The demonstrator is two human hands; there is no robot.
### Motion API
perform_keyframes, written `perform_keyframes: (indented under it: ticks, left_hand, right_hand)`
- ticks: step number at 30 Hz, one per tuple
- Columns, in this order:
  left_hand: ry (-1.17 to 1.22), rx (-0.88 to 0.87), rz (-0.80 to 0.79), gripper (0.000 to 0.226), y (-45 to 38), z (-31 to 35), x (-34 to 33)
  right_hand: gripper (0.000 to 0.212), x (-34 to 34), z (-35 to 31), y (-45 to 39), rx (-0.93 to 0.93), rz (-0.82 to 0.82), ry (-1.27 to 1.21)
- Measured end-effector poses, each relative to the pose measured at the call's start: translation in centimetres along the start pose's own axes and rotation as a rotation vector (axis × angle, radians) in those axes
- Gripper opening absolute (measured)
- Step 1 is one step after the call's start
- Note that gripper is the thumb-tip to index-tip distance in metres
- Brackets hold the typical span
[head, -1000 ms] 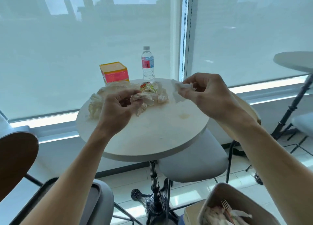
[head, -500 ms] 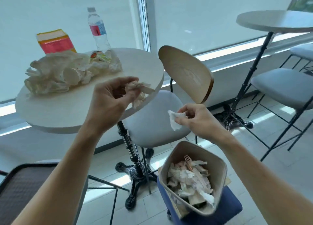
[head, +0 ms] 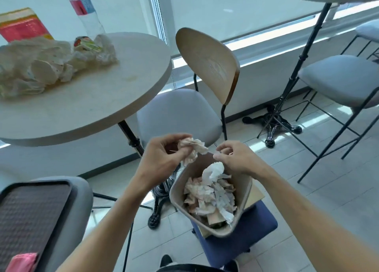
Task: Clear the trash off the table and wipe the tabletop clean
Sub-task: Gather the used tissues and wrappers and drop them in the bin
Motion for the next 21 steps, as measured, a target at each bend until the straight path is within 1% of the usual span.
perform_keyframes:
  ticks: [5, 8, 11, 13, 16, 21]
  left_hand:
    - [-0.077, 0.143, -0.067, 0.026, 0.5, -3.7, -3.2]
    - [-0.195, 0.204, -0.144, 0.039, 0.8, -5.4, -4.2]
    - [-0.245, 0.216, -0.102, 0.039, 1.0, -5.8, -3.5]
    - [-0.263, 0.185, -0.037, 0.037, 1.1, -5.0, -2.2]
    - [-0.251, 0.118, 0.026, 0.027, 1.2, -2.6, 0.3]
    - [-0.234, -0.053, 0.168, 0.019, 1.5, 3.4, 6.6]
  right_hand:
    - [0.016, 2.3, -1.0, 0.6, 0.08, 0.056, -0.086]
    - [0.015, 2.4, -2.0, 0.9, 0.128, 0.035, -0.081]
    - [0.012, 1.9, -3.6, 1.2, 0.186, -0.001, -0.086]
    - [0.012, 1.6, -5.1, 1.3, 0.221, -0.01, -0.085]
    - [0.014, 1.6, -8.0, 1.3, 0.282, -0.022, -0.068]
    - [0.014, 1.7, -15.0, 1.2, 0.423, -0.012, -0.081]
Point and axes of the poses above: each hand's wrist, its own y-axis away from the middle knuckle, its own x-axis out of the back of the hand, z = x × y, the point moved 7 cm from there along -y, towards the middle knuckle, and after that the axes turned 2 degrees about -z, right-handed, at the moved point
